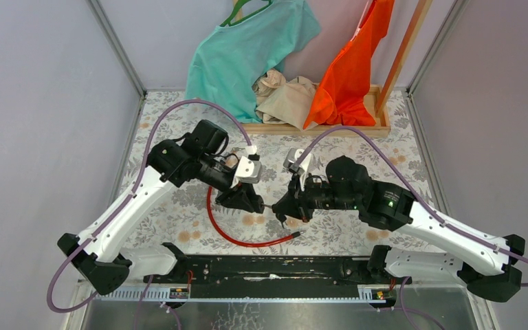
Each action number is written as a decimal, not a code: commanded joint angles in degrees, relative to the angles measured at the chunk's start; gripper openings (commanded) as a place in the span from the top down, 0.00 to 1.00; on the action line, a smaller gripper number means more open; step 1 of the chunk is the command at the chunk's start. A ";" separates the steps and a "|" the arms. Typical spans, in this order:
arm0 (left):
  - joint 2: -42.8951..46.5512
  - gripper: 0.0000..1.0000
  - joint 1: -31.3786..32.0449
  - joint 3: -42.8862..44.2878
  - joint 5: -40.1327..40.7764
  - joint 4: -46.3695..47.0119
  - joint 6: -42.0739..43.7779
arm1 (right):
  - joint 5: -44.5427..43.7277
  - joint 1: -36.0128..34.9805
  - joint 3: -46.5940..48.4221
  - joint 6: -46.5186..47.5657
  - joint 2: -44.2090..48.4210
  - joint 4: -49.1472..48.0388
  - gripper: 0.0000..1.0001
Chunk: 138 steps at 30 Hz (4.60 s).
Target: Unlock with the key
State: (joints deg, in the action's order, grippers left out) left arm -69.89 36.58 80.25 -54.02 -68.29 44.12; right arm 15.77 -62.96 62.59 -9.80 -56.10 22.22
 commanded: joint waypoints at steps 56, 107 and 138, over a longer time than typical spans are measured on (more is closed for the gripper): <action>-2.93 1.00 1.73 7.73 -7.65 -7.65 9.37 | -1.44 -1.48 7.62 9.80 -0.15 6.49 1.00; -3.79 1.00 2.67 8.30 -6.95 -1.70 4.55 | 5.27 -1.52 9.31 10.06 -6.74 0.98 1.00; 7.25 1.00 3.21 -2.71 13.27 17.21 4.54 | 23.79 15.77 -5.61 -20.72 -4.80 -21.58 0.90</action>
State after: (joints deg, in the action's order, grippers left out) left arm -63.68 39.88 76.99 -42.04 -57.91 51.05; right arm 36.62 -47.44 54.50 -30.89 -61.93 1.28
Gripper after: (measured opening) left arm 0.365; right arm 0.034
